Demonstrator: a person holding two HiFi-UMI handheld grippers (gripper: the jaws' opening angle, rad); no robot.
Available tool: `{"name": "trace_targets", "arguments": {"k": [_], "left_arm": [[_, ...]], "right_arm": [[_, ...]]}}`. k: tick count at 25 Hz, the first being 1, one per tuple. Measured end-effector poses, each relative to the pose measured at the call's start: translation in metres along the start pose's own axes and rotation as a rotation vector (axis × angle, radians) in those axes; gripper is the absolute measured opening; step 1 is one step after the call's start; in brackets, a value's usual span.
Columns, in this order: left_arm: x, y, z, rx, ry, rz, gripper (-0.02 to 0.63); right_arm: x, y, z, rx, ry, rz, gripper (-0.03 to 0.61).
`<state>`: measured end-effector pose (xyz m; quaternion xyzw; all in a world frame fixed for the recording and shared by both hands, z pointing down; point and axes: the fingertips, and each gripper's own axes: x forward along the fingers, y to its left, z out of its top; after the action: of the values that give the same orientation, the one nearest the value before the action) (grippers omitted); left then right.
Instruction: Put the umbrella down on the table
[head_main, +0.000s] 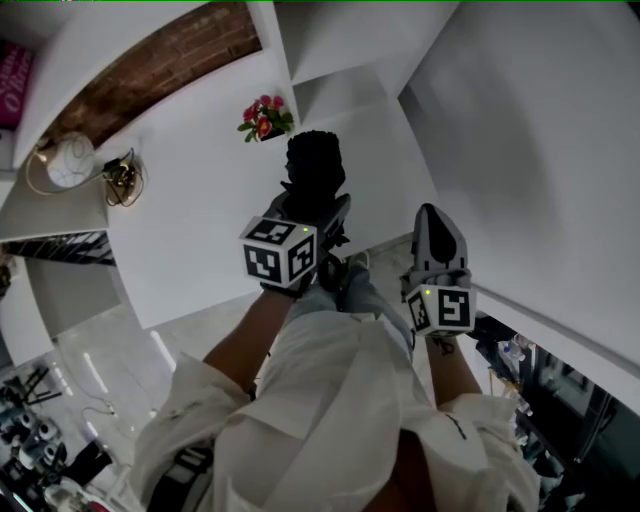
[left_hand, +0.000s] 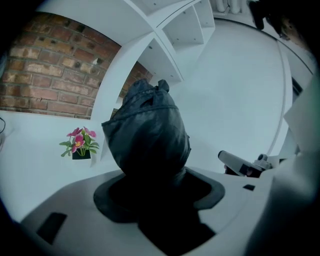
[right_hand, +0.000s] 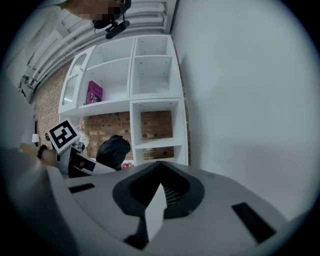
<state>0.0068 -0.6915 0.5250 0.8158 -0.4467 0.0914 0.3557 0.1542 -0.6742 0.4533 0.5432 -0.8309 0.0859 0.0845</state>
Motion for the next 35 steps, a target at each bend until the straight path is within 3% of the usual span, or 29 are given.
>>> {"name": "trace_targets", "arguments": {"k": [8, 17, 35], "left_arm": [[0.018, 0.010, 0.000, -0.020, 0.011, 0.056, 0.287], [0.054, 0.023, -0.016, -0.043, 0.084, 0.109, 0.287], [0.123, 0.100, -0.080, -0.095, 0.273, 0.309, 0.287]], "right_arm": [[0.026, -0.003, -0.011, 0.006, 0.017, 0.062, 0.018], [0.051, -0.014, -0.029, 0.014, 0.059, 0.093, 0.018], [0.102, -0.028, -0.087, 0.054, 0.152, 0.145, 0.018]]}}
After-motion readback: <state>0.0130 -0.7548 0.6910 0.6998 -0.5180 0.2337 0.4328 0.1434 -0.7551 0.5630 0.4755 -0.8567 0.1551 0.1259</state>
